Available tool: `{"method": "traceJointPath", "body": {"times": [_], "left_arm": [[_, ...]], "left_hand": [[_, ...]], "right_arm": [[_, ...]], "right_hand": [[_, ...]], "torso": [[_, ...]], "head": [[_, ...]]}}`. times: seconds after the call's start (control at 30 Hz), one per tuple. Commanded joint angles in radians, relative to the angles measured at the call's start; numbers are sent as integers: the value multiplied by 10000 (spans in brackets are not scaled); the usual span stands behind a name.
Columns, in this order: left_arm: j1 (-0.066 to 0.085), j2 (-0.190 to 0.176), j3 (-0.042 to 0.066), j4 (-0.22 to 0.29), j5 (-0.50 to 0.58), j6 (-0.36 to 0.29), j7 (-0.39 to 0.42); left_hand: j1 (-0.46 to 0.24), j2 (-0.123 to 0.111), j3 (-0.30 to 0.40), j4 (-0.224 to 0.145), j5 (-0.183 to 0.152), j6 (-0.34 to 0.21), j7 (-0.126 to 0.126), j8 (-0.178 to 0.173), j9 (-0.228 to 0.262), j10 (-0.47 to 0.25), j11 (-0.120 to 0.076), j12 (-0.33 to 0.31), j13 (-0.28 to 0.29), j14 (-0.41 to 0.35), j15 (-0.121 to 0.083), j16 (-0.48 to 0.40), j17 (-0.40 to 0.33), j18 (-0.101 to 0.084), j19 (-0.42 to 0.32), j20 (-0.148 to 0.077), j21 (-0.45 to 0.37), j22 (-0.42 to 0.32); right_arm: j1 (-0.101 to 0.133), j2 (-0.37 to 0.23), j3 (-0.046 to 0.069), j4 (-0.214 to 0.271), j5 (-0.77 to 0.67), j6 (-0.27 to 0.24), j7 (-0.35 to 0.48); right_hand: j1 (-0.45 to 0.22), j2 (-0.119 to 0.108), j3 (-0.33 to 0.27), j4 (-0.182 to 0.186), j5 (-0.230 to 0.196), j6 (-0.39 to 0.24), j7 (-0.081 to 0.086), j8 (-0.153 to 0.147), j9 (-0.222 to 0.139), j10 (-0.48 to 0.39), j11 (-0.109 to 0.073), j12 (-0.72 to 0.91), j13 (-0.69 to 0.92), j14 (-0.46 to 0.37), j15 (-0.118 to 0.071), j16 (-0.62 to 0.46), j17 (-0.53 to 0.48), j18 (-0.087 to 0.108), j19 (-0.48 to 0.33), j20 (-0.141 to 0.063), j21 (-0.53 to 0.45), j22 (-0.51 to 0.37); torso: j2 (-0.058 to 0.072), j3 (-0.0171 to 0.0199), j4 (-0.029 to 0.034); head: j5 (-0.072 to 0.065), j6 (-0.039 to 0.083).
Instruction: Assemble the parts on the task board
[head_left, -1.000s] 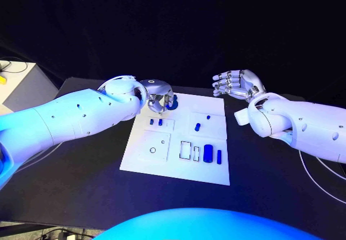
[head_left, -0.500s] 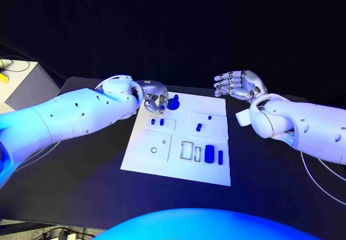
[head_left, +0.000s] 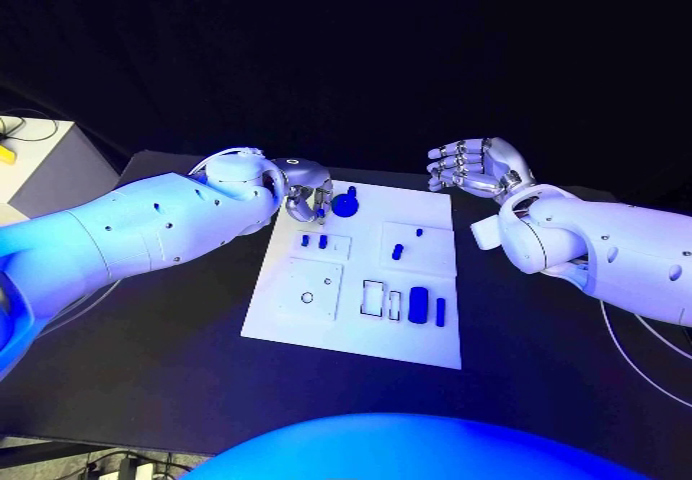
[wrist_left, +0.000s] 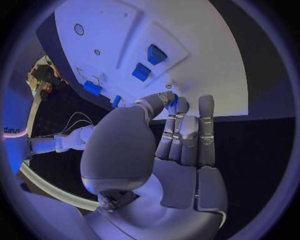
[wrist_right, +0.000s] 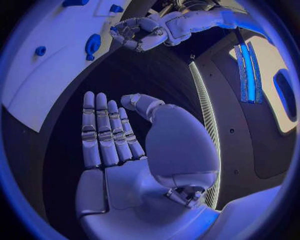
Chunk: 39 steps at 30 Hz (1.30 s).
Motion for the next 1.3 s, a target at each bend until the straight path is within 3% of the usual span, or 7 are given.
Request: {"method": "traceJointPath", "body": {"times": [0.03, 1.3], "left_arm": [[-7, 23, 8, -9, -86, 341, -54], [-14, -68, 2, 203, 107, 742, -50]], "left_hand": [[-120, 3, -51, 0, -49, 39, -11, -51, 8, 59, 4, -35, -9, 48, 6, 34, -24, 144, -70, -5, -74, -29], [-47, 32, -42, -44, -40, 88, -8, -115, 33, 129, 6, -169, -18, -148, 11, -59, -289, 153, -175, -13, -153, -102]], "right_arm": [[-4, -4, 4, 17, -71, 160, 122], [-2, -76, 4, 21, -93, 118, 113]], "right_hand": [[-12, 108, 3, -58, 24, 43, 307, -66, -15, 97, 1, -36, -4, 40, 9, -37, -9, 0, -8, -10, -51, -8], [-13, 119, 6, -83, 23, 60, 310, -95, -22, 104, 3, -56, -3, 43, 11, -51, -33, -6, -13, -13, -49, -24]], "torso": [[-12, 5, 5], [-15, -4, 15]], "head": [[-6, -41], [-36, -47]]}}
